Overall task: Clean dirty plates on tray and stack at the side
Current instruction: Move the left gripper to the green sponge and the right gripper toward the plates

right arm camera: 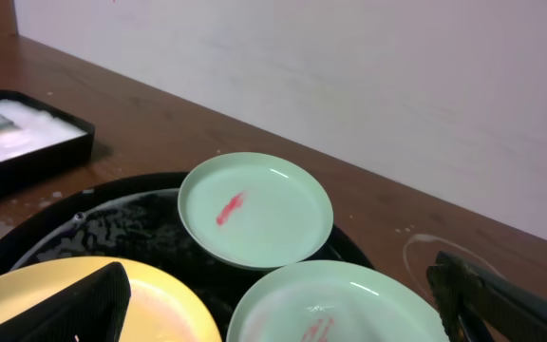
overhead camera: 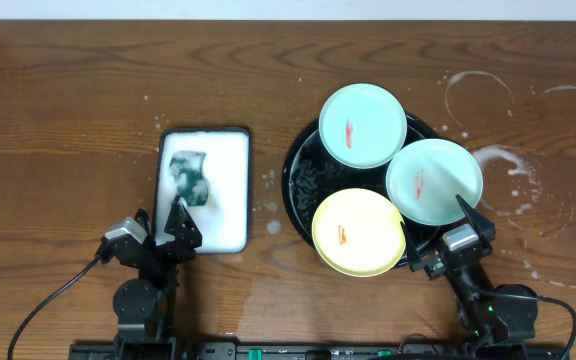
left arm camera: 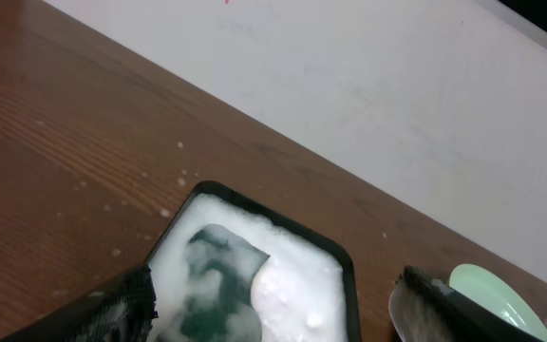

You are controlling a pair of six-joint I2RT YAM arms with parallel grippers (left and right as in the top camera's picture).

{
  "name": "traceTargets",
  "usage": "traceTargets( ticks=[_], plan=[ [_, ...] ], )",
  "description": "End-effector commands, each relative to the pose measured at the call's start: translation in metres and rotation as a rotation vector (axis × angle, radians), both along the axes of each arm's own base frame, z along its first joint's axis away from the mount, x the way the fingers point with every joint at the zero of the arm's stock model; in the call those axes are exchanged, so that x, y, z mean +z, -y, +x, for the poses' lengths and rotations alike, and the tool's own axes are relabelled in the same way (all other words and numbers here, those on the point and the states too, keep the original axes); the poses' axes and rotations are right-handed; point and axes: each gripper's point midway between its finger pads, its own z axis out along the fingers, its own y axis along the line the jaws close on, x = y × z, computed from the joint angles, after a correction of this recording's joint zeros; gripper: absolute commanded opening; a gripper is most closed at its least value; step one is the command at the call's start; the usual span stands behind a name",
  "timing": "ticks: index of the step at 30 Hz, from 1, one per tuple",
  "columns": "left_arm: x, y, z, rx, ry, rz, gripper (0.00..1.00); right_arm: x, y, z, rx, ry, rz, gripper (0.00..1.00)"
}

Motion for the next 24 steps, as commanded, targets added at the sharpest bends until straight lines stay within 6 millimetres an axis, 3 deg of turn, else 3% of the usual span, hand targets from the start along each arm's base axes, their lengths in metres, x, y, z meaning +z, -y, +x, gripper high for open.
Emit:
traceTargets(
  ticks=[1, 12, 18, 22, 24],
  plan=[
    [-0.019, -0.002, -0.001, 0.007, -0.062, 0.021, 0.82, -0.002, -0.002, 0.0, 0.007, -0.002, -0.005, 0.99],
    [-0.014, -0.004, -0.001, 0.022, -0.042, 0.018, 0.82, -0.001, -0.002, 0.0, 0.007, 0.002, -0.005, 0.99],
    [-0.002, 0.024, 0.001, -0.144, 0.01, 0.002, 0.82, 0.001, -0.004, -0.001, 0.019, 0.007, 0.005, 0.99],
    [0.018, 0.029, 0.0, -0.17, 0.054, 0.005, 0.82, 0.058, -0.013, -0.01, 0.087, 0.209, 0.098, 0.99],
    [0.04, 0.028, -0.003, -0.169, 0.082, 0.029, 0.82, 0.084, -0.006, -0.014, 0.057, 0.243, 0.184, 0.99]
  ],
)
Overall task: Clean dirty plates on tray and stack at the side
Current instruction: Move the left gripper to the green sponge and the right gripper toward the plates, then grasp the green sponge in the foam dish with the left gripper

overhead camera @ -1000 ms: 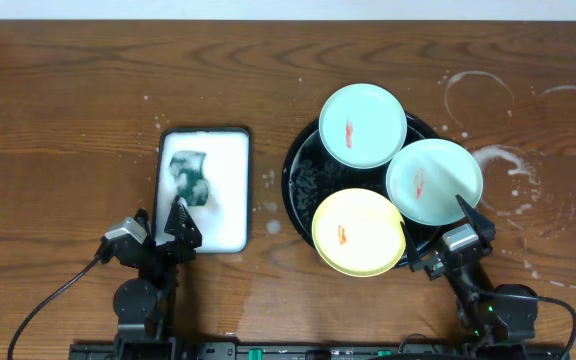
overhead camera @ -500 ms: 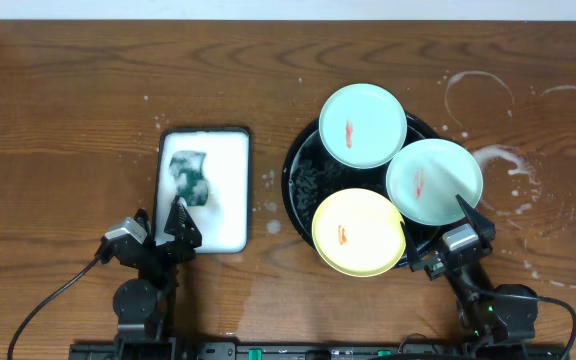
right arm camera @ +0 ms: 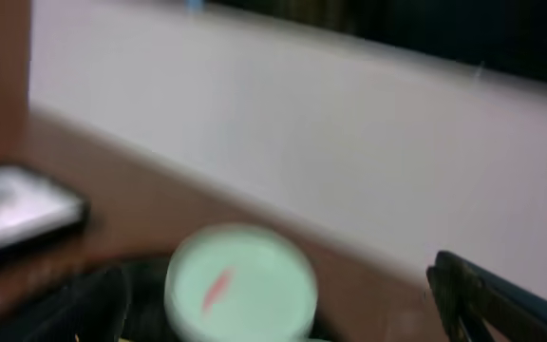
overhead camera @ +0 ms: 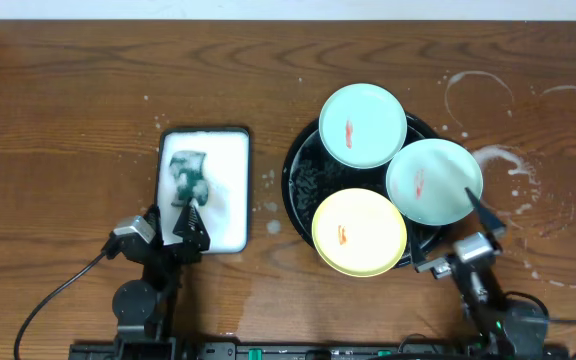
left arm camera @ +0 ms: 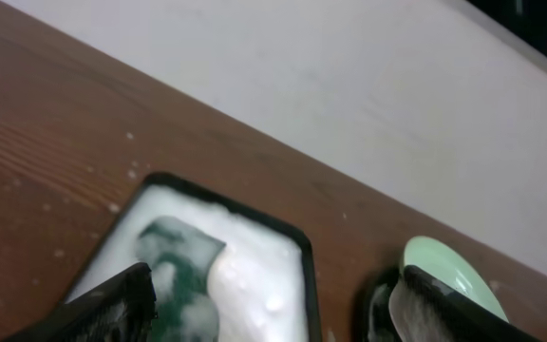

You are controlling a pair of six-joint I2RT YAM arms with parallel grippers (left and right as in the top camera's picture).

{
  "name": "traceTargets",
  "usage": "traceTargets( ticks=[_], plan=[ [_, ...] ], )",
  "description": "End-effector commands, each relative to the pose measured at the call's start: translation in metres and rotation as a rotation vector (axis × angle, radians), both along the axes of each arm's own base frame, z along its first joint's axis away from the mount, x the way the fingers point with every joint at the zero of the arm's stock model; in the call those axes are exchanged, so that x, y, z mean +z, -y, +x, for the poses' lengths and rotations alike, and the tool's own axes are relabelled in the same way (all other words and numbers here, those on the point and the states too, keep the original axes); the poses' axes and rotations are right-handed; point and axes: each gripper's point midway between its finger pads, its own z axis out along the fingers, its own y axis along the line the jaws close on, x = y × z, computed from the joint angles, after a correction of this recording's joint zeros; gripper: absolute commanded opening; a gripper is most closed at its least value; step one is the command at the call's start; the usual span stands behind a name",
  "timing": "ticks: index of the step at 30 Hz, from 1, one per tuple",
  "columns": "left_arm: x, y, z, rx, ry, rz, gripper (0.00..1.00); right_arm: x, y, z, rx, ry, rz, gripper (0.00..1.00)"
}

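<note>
A round black tray [overhead camera: 303, 178] holds three plates, each with a red smear: a mint one at the back [overhead camera: 363, 125], a mint one on the right [overhead camera: 433, 180] and a yellow one in front [overhead camera: 359, 232]. A green sponge [overhead camera: 189, 177] lies in a foam-filled black rectangular tray [overhead camera: 251, 190]. My left gripper [overhead camera: 173, 225] stands open at that tray's near edge, sponge [left arm camera: 174, 268] ahead of it. My right gripper [overhead camera: 455, 238] is open just in front of the right mint plate, empty. The right wrist view is blurred and shows the back mint plate [right arm camera: 240, 280].
Soapy water rings and foam smears [overhead camera: 508, 165] mark the wood to the right of the round tray. Small foam specks [overhead camera: 270, 205] lie between the two trays. A pale wall [left arm camera: 349, 85] runs behind the table.
My right gripper has drawn back toward the table's front edge and tilted up; its view is now blurred. The left gripper shifted slightly, so the mint plate shows more in its view. Both stay open.
</note>
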Motion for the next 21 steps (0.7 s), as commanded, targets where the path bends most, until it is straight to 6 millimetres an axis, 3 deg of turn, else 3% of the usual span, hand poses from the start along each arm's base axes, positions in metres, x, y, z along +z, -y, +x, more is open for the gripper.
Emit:
traceTargets(
  ticks=[1, 6, 11, 16, 21],
  plan=[
    [0.041, 0.005, -0.004, -0.033, 0.068, 0.035, 0.82, 0.026, 0.001, -0.006, 0.028, -0.012, 0.136, 0.99],
    [0.108, 0.005, -0.004, -0.034, 0.077, 0.035, 0.82, 0.048, -0.001, -0.004, 0.038, -0.199, 0.177, 0.99],
    [0.15, 0.011, 0.008, -0.077, -0.132, 0.05, 0.82, 0.08, -0.012, 0.011, 0.077, -0.434, 0.154, 0.99],
    [0.151, 0.015, 0.022, -0.116, -0.428, 0.074, 0.82, 0.101, -0.026, 0.036, 0.124, -0.693, 0.144, 0.99],
    [0.109, 0.015, 0.034, -0.125, -0.692, 0.06, 0.82, 0.082, -0.03, 0.075, 0.105, -0.93, 0.135, 0.99]
  ],
)
